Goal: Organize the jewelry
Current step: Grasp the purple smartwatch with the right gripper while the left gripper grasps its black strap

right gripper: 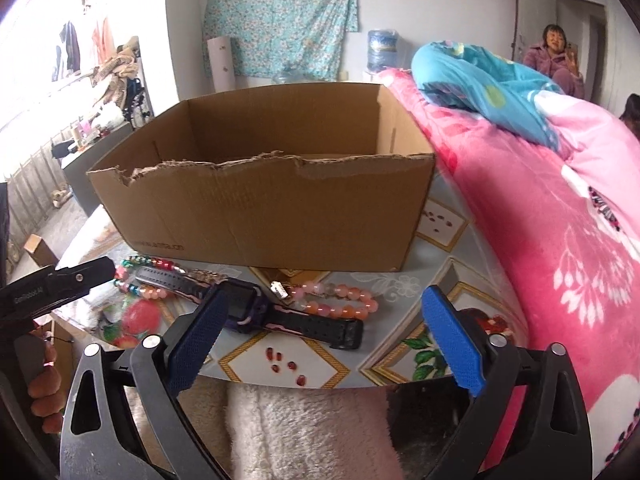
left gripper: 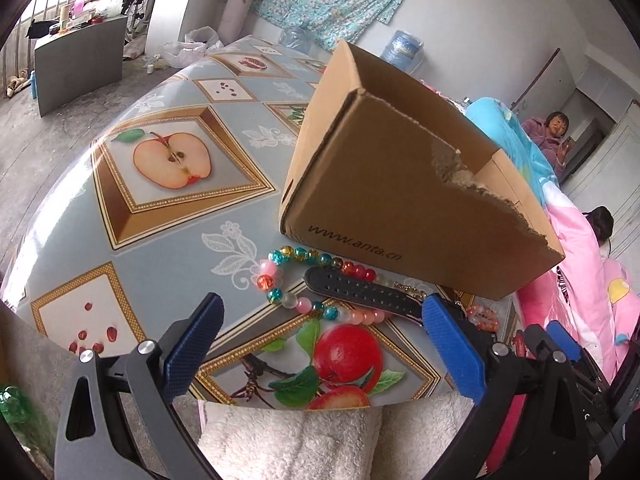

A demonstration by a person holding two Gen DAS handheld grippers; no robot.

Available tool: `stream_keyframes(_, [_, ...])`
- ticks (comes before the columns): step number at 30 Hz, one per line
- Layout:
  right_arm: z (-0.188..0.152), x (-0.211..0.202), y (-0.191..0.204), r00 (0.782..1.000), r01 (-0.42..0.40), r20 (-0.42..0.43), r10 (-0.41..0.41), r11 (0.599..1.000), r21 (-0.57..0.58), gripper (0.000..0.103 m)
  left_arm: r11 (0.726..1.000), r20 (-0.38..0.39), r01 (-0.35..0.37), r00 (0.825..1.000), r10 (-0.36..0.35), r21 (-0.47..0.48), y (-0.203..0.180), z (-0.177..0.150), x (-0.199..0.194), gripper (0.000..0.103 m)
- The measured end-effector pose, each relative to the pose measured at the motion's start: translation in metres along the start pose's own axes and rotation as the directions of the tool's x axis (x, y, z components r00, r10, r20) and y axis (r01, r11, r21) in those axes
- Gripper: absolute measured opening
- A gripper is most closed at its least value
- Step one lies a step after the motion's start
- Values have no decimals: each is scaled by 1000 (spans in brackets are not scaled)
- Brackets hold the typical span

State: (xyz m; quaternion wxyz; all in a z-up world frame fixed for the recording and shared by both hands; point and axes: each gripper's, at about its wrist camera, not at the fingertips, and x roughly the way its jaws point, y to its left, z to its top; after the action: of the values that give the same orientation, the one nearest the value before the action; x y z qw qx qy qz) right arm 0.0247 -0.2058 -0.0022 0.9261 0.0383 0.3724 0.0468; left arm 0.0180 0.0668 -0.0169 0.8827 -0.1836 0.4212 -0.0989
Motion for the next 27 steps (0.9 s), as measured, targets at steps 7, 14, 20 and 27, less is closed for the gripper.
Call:
stream_keyframes(7, [-4,36,23,983,-136,-123,135,991,-1,43,988,75,-21,997,9,153,-7,9,2,97])
stream_keyframes(14, [-8,53,25,978,-154,-141,152,988,-2,38,981,-22,64,998,-61,184,-15,13,23,90])
stream_keyframes(20, [-13,54,30,977,-171,-133,164,985,-38,38,982,-70,86,995,-75,170,-22,21,38,75])
stream_keyframes(27, [-18,53,25,973,-194,-131,189,980,-31,39,985,-133,18,991,5,172,-25,24,55,66])
